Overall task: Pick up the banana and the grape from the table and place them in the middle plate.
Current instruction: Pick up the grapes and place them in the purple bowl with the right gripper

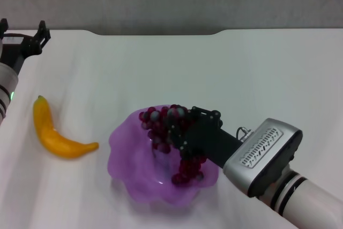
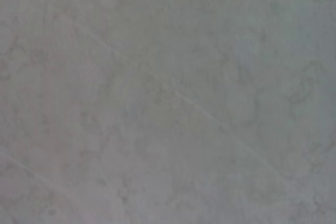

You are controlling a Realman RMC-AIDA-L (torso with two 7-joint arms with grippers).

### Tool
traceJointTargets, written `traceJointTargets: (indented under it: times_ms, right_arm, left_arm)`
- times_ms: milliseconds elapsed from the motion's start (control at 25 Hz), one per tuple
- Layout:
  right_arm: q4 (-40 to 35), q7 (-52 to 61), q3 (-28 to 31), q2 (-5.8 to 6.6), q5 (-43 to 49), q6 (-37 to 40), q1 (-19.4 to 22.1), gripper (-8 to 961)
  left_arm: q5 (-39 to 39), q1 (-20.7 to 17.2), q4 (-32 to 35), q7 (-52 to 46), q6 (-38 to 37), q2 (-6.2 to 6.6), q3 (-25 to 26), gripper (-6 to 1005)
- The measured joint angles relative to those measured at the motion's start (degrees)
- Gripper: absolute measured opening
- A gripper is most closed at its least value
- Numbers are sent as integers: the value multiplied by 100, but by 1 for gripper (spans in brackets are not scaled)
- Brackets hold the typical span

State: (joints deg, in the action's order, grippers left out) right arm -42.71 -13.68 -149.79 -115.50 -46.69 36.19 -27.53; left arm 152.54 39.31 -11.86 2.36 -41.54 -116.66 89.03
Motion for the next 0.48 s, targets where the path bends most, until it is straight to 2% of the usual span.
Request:
traceJointTargets:
  times_ms: [480]
  right_arm:
    - [543, 243, 188, -15, -192, 38, -126, 313]
  left_arm:
    - [-8, 79, -1, 2, -8, 0, 0, 836]
